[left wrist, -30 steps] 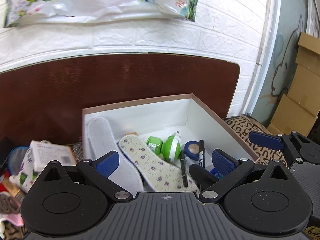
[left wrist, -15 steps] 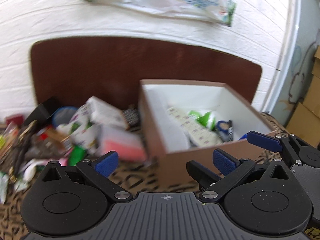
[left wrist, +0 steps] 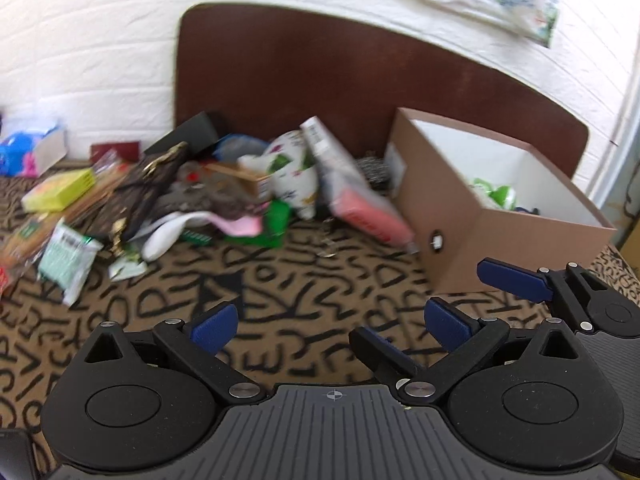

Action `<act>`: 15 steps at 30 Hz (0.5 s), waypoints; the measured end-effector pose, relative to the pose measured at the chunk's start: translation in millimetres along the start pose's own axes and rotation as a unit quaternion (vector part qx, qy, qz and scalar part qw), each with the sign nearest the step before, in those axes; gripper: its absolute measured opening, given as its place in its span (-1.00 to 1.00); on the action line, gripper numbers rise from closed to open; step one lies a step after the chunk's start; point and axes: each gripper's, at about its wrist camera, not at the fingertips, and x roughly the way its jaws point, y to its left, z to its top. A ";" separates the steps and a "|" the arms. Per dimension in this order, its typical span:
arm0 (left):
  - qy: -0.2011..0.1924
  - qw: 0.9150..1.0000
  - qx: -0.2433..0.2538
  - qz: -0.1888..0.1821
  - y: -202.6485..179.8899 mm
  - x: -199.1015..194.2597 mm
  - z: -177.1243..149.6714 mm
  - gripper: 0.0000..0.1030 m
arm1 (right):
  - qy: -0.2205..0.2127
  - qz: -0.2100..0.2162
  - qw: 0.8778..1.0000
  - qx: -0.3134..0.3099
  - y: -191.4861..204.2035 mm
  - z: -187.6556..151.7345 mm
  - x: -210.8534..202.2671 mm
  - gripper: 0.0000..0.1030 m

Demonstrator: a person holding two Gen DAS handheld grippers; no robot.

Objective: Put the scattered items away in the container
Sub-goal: 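Move both tools back from the box to the pile, then reach the left tool to the brown monogram phone case and grasp it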

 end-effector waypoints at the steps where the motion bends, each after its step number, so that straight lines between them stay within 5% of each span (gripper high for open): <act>1: 0.002 1.000 -0.003 0.002 6.3 0.5 -0.5 1.00 | 0.002 0.006 1.000 0.000 4.0 0.3 3.8 1.00; 15: -0.011 0.997 -0.029 0.068 97.8 4.3 17.6 0.81 | 0.013 0.056 0.998 -0.031 48.6 18.1 56.2 0.94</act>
